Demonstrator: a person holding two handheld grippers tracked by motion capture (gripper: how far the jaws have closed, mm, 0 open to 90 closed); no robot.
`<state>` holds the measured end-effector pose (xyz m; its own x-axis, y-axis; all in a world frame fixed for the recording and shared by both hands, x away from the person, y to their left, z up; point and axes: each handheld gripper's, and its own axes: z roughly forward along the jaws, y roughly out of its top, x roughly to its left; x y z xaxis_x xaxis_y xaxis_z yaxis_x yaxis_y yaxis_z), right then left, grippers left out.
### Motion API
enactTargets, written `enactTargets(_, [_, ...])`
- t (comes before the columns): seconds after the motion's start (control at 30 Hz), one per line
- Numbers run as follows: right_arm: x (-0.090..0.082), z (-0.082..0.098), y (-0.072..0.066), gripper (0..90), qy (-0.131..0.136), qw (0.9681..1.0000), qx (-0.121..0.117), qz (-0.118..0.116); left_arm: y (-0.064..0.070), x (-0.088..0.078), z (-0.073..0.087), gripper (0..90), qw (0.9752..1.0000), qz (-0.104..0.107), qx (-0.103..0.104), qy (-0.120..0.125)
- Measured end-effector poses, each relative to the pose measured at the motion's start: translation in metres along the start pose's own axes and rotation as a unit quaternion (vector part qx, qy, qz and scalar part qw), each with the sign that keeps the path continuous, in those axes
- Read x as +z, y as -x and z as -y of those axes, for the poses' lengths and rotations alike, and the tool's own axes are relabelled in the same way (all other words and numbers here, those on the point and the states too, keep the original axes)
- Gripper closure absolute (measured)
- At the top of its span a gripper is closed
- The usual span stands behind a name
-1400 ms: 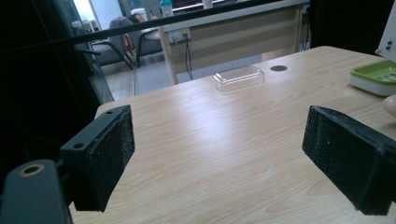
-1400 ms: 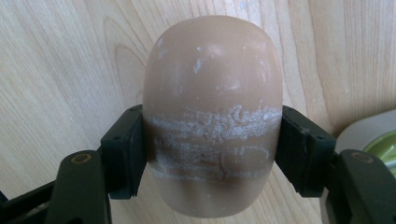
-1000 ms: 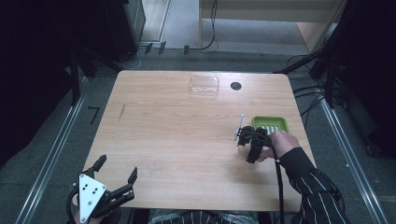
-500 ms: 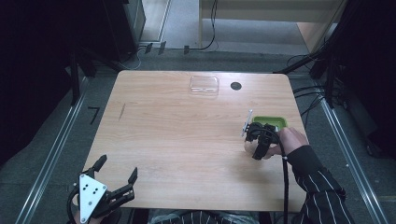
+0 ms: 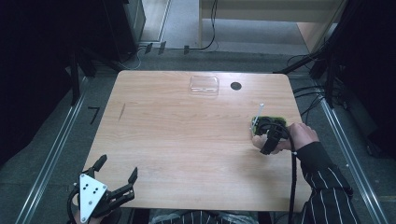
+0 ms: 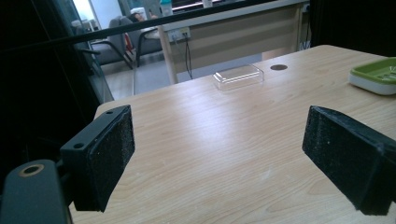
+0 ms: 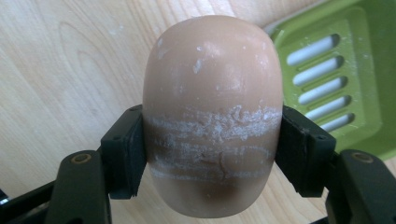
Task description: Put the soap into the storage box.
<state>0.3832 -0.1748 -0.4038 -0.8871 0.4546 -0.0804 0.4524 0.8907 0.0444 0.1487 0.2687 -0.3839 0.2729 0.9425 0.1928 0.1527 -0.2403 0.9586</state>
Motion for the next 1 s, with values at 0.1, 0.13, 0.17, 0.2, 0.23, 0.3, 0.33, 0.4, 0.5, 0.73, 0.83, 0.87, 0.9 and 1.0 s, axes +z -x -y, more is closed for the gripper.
enactTargets(0.1, [0.0,0.001,0.002,33.5,0.0,1.0,0.005,0.003,0.0,0.0,0.0,9.6,1.0,0.001,0.001,0.0])
enactTargets(0.13, [-0.001,0.002,0.004,33.4,-0.002,1.0,0.002,0.005,0.0,0.0,0.0,9.6,1.0,0.001,0.001,0.0])
enactTargets(0.17, [-0.001,0.003,0.005,33.4,-0.001,1.0,0.003,0.006,0.0,0.0,0.0,9.6,1.0,0.001,0.001,0.0])
enactTargets(0.2, [-0.001,0.005,0.007,33.5,-0.001,1.0,0.007,0.005,0.0,0.0,0.0,9.6,1.0,0.0,0.0,0.0])
enactTargets(0.23, [-0.001,0.005,0.008,33.4,-0.001,1.0,0.006,0.005,0.0,0.0,0.0,9.6,1.0,0.0,0.0,0.0])
enactTargets(0.3, [-0.003,0.007,0.01,33.4,0.001,1.0,0.006,0.006,0.0,0.0,0.0,9.6,1.0,0.0,0.0,-0.001])
enactTargets(0.33, [-0.003,0.007,0.011,33.4,0.004,0.9999,0.006,0.007,0.0,0.0,0.0,9.6,1.0,0.001,-0.001,-0.001])
enactTargets(0.4, [-0.004,0.008,0.014,33.5,0.003,0.9999,0.009,0.008,0.0,0.0,0.0,9.6,1.0,0.001,-0.001,-0.001])
enactTargets(0.5, [-0.005,0.011,0.017,33.4,0.005,0.9999,0.009,0.01,0.0,0.0,0.0,9.6,1.0,0.001,0.0,-0.002])
enactTargets(0.73, [-0.007,0.016,0.024,33.4,0.007,0.9998,0.012,0.016,0.0,0.0,0.0,9.6,1.0,0.001,-0.001,-0.001])
enactTargets(0.83, [-0.007,0.018,0.028,33.4,0.008,0.9997,0.012,0.019,0.0,0.0,0.0,9.6,1.0,0.001,0.0,-0.002])
enactTargets(0.87, [-0.007,0.018,0.029,33.4,0.008,0.9997,0.013,0.021,0.0,0.001,0.0,9.6,1.0,0.0,-0.001,-0.002])
enactTargets(0.9, [-0.007,0.018,0.03,33.4,0.008,0.9996,0.012,0.023,0.0,0.001,0.0,9.6,1.0,0.0,0.0,-0.002])
enactTargets(1.0, [-0.007,0.018,0.033,33.5,0.007,0.9997,0.011,0.023,0.0,0.001,0.0,9.6,1.0,0.001,0.0,-0.002])
